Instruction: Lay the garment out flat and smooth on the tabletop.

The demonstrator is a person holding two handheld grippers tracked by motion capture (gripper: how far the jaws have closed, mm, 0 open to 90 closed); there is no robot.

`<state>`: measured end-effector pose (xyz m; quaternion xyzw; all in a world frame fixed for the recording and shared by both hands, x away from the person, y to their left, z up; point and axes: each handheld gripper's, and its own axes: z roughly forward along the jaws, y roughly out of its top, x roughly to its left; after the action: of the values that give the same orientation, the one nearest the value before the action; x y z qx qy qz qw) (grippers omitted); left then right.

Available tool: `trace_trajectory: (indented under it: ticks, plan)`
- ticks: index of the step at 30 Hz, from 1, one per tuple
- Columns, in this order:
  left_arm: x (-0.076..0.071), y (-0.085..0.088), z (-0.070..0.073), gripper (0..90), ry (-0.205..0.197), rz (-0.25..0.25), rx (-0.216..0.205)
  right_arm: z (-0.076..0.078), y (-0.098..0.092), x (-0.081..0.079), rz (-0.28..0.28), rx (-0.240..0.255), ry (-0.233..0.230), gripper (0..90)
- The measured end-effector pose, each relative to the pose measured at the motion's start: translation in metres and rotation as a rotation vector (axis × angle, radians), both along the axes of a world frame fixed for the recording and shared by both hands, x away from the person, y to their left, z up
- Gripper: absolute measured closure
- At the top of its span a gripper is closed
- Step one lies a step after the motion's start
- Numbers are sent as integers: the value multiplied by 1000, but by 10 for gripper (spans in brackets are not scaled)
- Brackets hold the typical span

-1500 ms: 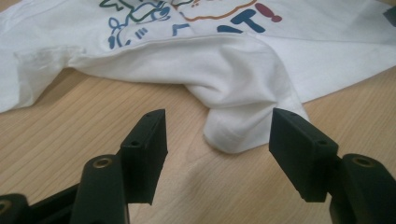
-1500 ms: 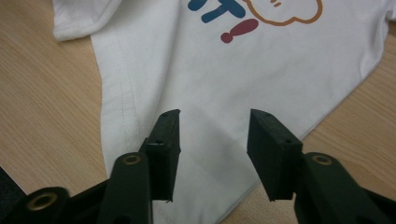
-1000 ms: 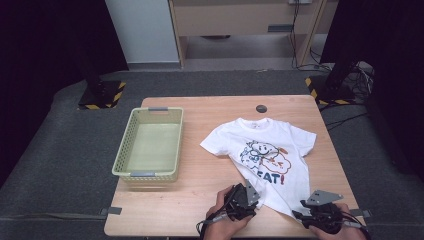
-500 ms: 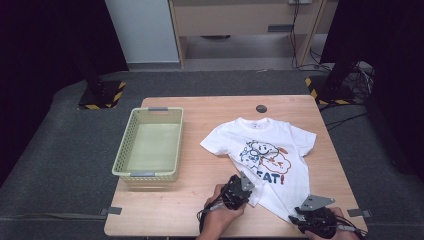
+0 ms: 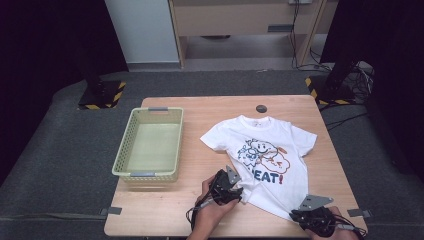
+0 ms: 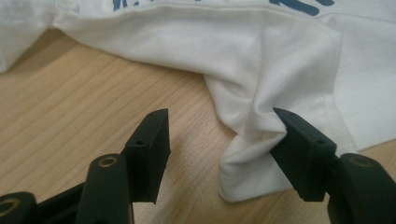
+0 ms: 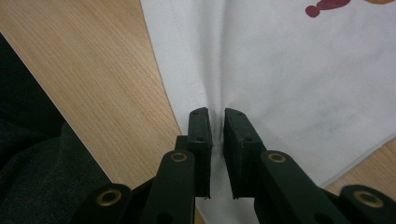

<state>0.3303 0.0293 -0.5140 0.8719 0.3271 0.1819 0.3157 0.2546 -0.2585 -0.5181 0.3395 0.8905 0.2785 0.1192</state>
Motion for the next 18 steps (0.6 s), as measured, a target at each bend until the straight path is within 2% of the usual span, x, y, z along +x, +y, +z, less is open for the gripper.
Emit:
trace_trajectory:
  ticks: [3,6,7,8,11,14,16,18]
  plan:
    - [-12,-8,12,369,-63,-30,19,0,0,0,3,-5,-3,805]
    - [-26,-20,19,354,-127,-83,76,0,0,-1,2,-7,-8,803]
    - [-29,-23,20,359,-136,-97,85,0,0,-1,3,-10,-11,803]
    - [-32,-25,20,365,-132,-109,87,0,0,-1,3,-13,-14,803]
    - [-37,-32,17,422,-82,-144,84,0,-1,-1,4,-14,-15,803]
    - [-39,-36,11,471,-40,-169,115,0,-1,-1,3,-13,-14,800]
    - [-38,-37,7,478,-29,-166,119,0,-2,0,1,-11,-12,795]
    - [-39,-37,6,504,-36,-166,113,0,-2,0,0,-9,-10,791]
